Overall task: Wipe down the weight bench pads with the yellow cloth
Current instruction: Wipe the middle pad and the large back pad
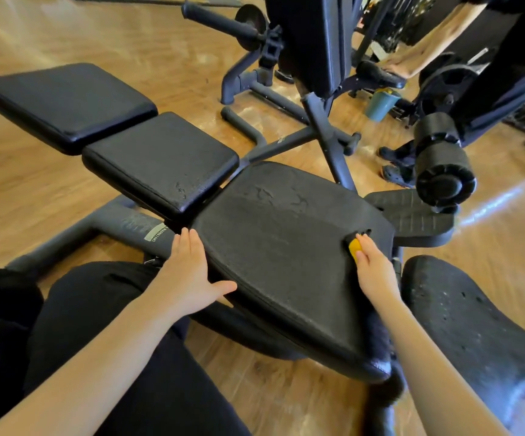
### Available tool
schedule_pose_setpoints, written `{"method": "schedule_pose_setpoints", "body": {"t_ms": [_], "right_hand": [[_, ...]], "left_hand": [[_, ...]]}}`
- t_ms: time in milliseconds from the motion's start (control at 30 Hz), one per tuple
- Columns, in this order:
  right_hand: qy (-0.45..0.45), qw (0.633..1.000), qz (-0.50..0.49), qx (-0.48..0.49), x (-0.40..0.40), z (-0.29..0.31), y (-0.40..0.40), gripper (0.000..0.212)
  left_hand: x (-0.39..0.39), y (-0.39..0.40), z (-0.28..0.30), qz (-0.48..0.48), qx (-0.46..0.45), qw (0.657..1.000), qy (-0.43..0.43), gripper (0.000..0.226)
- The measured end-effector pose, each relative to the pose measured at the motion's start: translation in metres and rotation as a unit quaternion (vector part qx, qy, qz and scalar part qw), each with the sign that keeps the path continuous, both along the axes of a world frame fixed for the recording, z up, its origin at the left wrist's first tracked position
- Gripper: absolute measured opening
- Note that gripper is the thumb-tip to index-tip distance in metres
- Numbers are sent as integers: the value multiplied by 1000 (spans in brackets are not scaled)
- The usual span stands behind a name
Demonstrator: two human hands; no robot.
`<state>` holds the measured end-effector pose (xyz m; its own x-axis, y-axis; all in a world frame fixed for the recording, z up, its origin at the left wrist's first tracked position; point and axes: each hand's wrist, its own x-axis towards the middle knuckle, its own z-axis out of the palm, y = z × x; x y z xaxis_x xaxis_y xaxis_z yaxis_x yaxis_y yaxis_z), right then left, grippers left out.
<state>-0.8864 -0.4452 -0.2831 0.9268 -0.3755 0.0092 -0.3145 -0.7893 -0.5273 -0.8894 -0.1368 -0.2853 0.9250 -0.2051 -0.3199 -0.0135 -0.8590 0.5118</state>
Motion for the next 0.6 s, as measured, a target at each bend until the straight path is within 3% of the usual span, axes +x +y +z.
{"method": "schedule_pose_setpoints", "body": {"t_ms": [167,333,600], "right_hand": [[-14,994,-104,8,-11,-6,-22,40],[22,987,-139,-74,22,-6,-4,42],[44,984,33,-169,89,3,92,35]], "left_hand": [[-1,0,0,-1,7,1000,-5,111],[-2,0,0,-1,10,1000,-16,111],[0,0,0,-8,8,1000,-11,113]]}}
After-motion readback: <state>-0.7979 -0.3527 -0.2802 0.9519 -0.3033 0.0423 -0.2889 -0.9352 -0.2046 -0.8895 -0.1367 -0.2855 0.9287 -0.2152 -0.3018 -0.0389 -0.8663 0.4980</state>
